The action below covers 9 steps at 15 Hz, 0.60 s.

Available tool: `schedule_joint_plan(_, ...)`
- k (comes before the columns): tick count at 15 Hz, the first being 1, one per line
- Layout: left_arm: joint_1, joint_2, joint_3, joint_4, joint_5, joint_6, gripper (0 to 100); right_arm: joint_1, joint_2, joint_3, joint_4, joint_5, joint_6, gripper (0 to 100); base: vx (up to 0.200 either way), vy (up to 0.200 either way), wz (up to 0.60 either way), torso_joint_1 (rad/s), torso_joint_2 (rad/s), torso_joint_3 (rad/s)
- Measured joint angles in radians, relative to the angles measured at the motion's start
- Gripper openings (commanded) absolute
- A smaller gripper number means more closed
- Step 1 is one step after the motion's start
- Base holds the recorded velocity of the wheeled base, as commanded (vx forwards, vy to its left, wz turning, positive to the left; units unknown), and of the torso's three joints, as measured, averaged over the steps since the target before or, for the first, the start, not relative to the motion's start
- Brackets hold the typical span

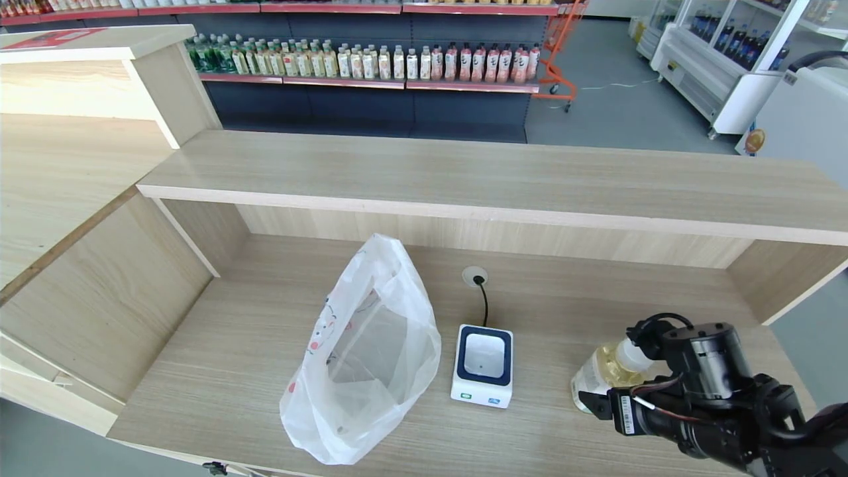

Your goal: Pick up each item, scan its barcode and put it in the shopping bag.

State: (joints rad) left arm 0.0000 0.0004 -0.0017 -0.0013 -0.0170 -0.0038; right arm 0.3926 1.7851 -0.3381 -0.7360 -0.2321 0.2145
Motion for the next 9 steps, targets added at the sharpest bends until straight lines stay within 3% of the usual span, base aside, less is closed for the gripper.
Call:
schedule_joint_plan(5, 0.0, 0.0, 0.0, 0.0, 0.0, 0.0, 100, 0.058, 0.149, 0.006, -0.244, -0.068, -0.011, 100, 0.0, 0.0, 0.0, 0.0, 0.0, 0.0)
schedule_joint_plan(9, 0.0, 0.0, 0.0, 0.0, 0.0, 0.0, 100, 0.066, 0.234, 0.003, -0.41, -0.072, -0.111, 100, 0.0, 0.0, 0.0, 0.0, 0.0, 0.0)
